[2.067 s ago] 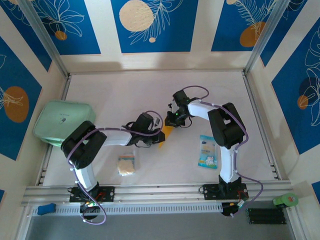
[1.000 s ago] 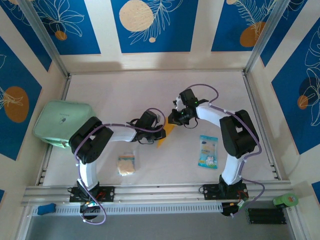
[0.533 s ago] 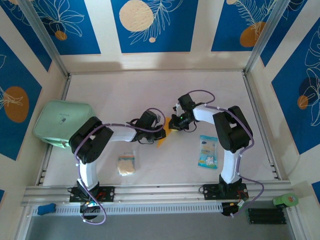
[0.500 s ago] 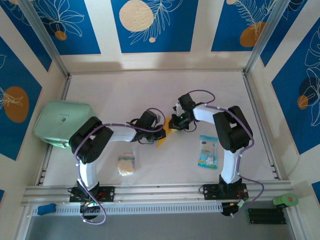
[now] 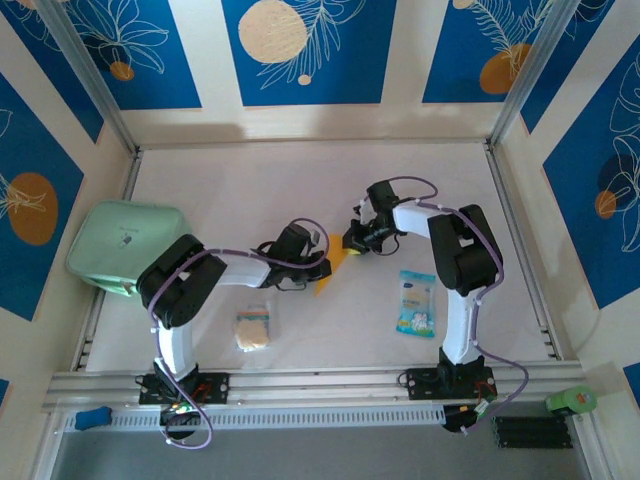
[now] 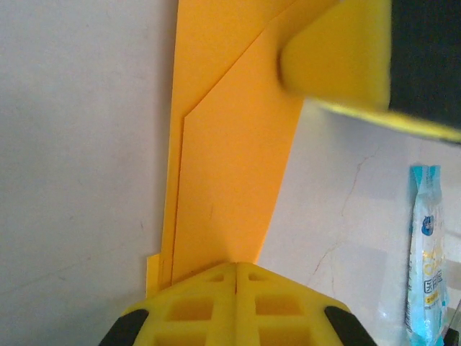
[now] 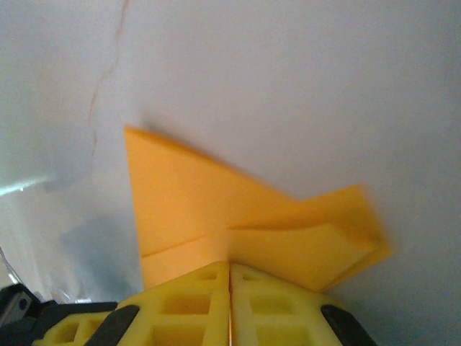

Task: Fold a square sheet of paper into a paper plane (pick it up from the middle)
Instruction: Fold the wing for the fifth time at the center of the table.

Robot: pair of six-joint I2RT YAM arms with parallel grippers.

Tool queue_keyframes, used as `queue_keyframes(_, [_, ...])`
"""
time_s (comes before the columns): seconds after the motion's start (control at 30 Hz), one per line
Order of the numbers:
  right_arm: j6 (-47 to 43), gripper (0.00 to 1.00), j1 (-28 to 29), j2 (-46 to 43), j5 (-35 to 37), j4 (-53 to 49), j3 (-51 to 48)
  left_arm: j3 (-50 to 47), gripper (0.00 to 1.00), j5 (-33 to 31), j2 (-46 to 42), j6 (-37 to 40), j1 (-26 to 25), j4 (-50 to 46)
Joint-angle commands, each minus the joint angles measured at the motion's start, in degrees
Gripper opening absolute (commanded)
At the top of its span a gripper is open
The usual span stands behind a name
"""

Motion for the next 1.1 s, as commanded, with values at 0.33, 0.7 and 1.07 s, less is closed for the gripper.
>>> queue_keyframes(0.33, [-0.79, 0.07, -6.27, -7.18, 4.88, 3.43, 0.99, -0.63, 0.0, -0.98, 3.97, 0.72, 0.3, -13.12])
queue_keyframes(0.7, [3.13, 0.07, 3.34, -12.29, 1.58, 6.65, -7.4, 1.03, 0.0, -0.03, 3.52, 1.08, 0.26, -13.82])
queue_keyframes(1.07, [4.04, 0.07, 5.62, -3.43, 1.65, 6.35, -5.22, 1.02, 0.0, 0.41, 2.5, 1.04, 0.25, -13.5])
